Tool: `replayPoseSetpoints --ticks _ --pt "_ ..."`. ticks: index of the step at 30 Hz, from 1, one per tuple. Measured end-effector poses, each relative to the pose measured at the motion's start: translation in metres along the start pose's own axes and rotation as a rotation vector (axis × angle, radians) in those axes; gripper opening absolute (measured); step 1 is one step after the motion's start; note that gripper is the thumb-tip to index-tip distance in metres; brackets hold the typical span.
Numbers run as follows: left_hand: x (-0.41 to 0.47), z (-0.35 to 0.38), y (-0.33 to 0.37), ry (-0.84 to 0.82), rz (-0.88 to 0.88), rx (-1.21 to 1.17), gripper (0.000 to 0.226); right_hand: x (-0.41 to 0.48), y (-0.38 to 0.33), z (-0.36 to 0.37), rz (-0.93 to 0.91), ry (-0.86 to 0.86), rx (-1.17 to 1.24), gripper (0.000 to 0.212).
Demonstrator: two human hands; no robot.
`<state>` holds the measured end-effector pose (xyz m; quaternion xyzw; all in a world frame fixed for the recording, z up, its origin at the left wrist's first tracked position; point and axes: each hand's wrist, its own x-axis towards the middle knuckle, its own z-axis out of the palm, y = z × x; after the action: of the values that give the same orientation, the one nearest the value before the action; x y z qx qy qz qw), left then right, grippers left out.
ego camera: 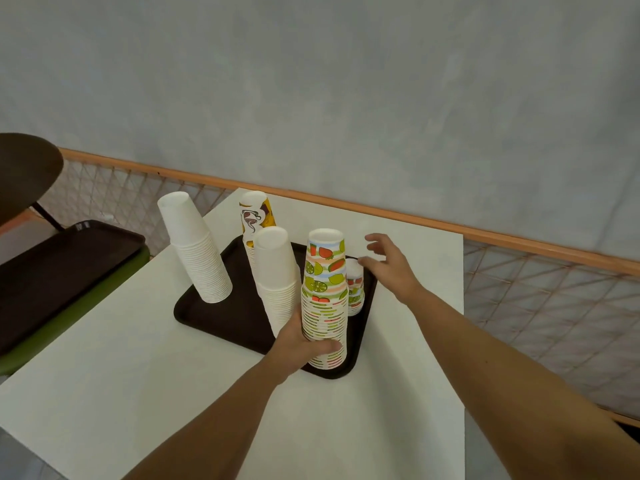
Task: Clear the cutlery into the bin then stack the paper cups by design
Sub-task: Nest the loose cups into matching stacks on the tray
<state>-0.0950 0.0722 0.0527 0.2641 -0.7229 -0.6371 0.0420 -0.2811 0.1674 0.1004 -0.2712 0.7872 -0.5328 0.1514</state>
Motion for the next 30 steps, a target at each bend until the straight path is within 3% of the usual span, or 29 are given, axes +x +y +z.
replayPoseSetpoints --ticks 3,6,12,15,30 --pt "-0.005 0.003 0.004 -0.005 -0.003 -0.002 0.076 -0.008 -0.024 -0.013 0.008 -0.056 0.166 0.025" --pt "-0.011 0.004 0.006 -0.009 0.009 -0.006 0.076 -0.02 -0.042 -0.018 0.044 -0.234 0.299 0.023" --pt "-0.024 0.003 0.008 -0.019 0.03 -0.03 0.073 -0.046 -0.047 0.002 0.059 -0.473 0.057 0.06" --pt "-0.029 0.001 0.006 -0.027 0.032 -0.03 0.073 -0.053 -0.049 0.012 0.072 -0.511 0.009 0.068" --pt "-0.039 -0.01 -0.005 -0.014 -0.021 -0.011 0.07 -0.062 -0.076 0.021 0.022 -0.494 0.061 0.048"
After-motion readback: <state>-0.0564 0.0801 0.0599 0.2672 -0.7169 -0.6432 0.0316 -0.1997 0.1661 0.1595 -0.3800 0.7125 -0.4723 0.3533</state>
